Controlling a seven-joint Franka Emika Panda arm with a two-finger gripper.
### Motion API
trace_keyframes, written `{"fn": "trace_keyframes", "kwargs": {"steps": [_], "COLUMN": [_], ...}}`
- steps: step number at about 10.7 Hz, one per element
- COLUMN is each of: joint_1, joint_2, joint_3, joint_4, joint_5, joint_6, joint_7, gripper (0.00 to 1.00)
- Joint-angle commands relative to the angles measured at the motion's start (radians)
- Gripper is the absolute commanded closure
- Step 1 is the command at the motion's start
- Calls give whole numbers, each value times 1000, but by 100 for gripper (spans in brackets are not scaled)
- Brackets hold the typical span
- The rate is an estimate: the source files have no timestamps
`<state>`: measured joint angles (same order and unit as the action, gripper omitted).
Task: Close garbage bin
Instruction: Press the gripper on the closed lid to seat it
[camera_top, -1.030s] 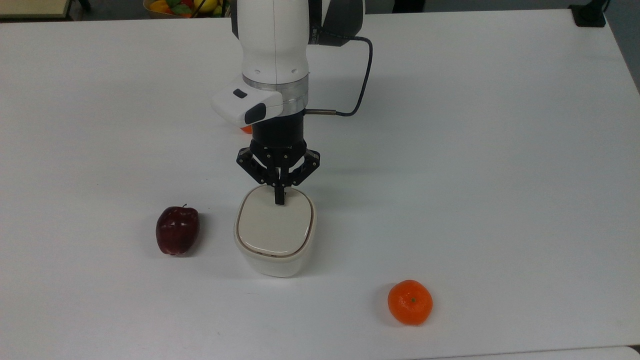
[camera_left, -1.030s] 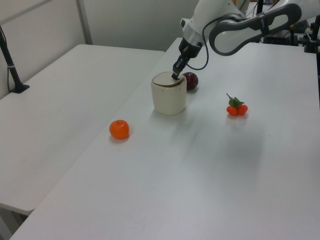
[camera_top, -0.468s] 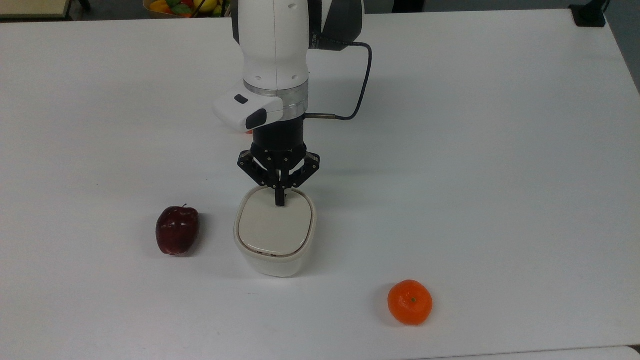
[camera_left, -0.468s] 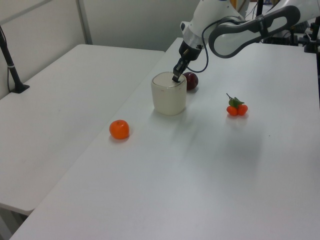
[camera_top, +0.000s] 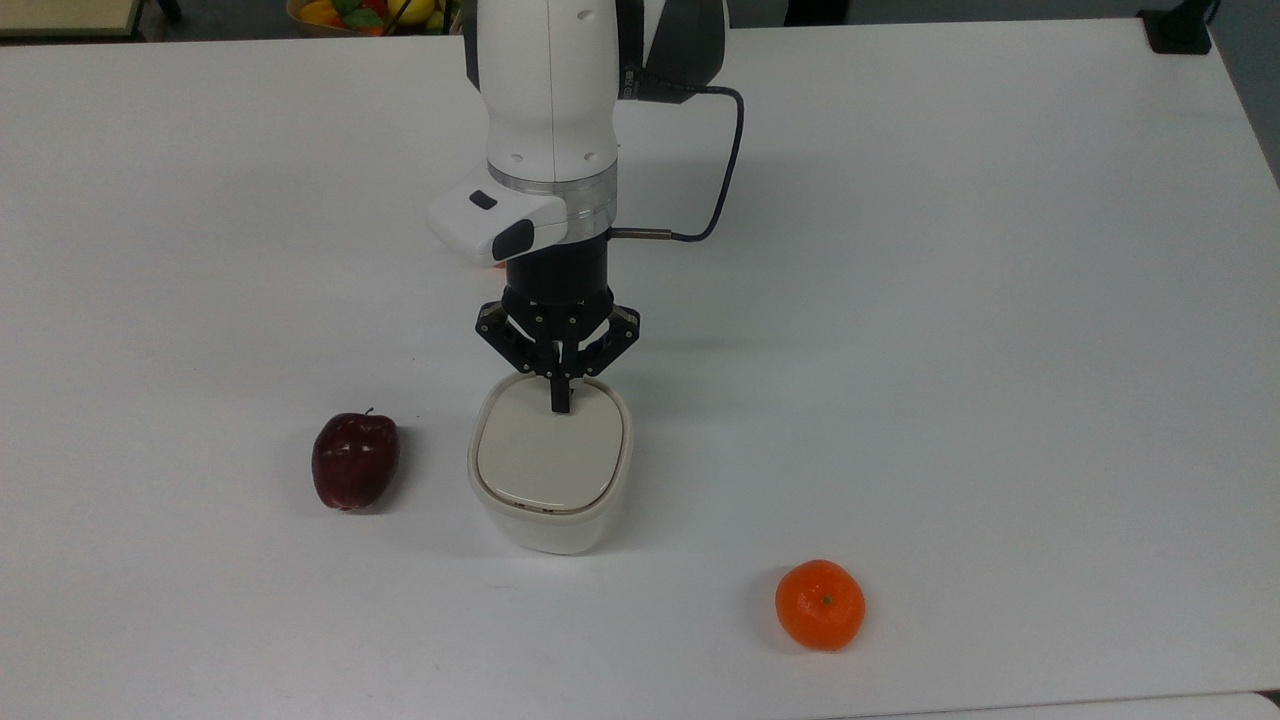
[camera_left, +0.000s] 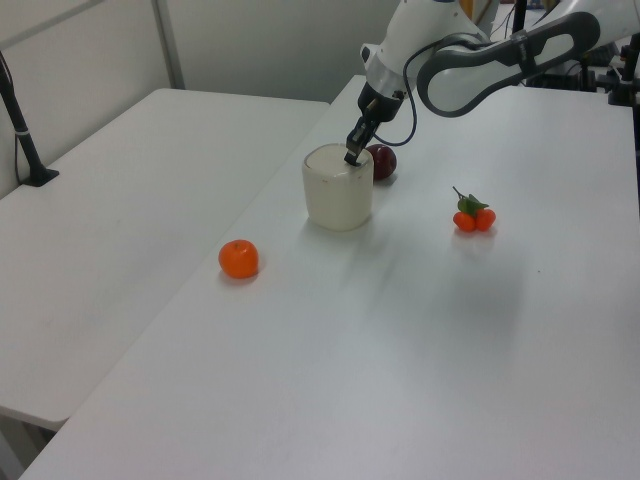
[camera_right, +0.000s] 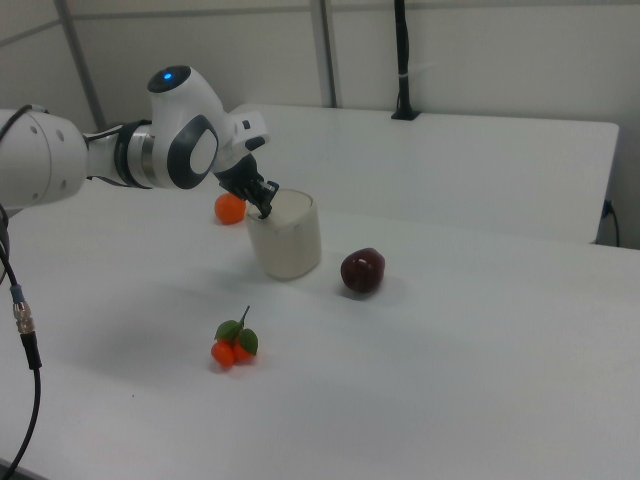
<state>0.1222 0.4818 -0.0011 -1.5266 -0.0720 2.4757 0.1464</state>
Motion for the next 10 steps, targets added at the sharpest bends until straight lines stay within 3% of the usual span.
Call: {"fn": "trace_keyframes", "kwargs": {"steps": [1, 7, 10], "joint_1": [11, 11, 11], "joint_2": [3, -8, -73], "joint_3": [-10, -10, -8], "joint_4": [-20, -14, 19], "joint_5": [3, 4, 14], "joint_6": [-23, -26, -173], "joint_7": [10, 12, 10], "gripper": [100, 100, 100]}}
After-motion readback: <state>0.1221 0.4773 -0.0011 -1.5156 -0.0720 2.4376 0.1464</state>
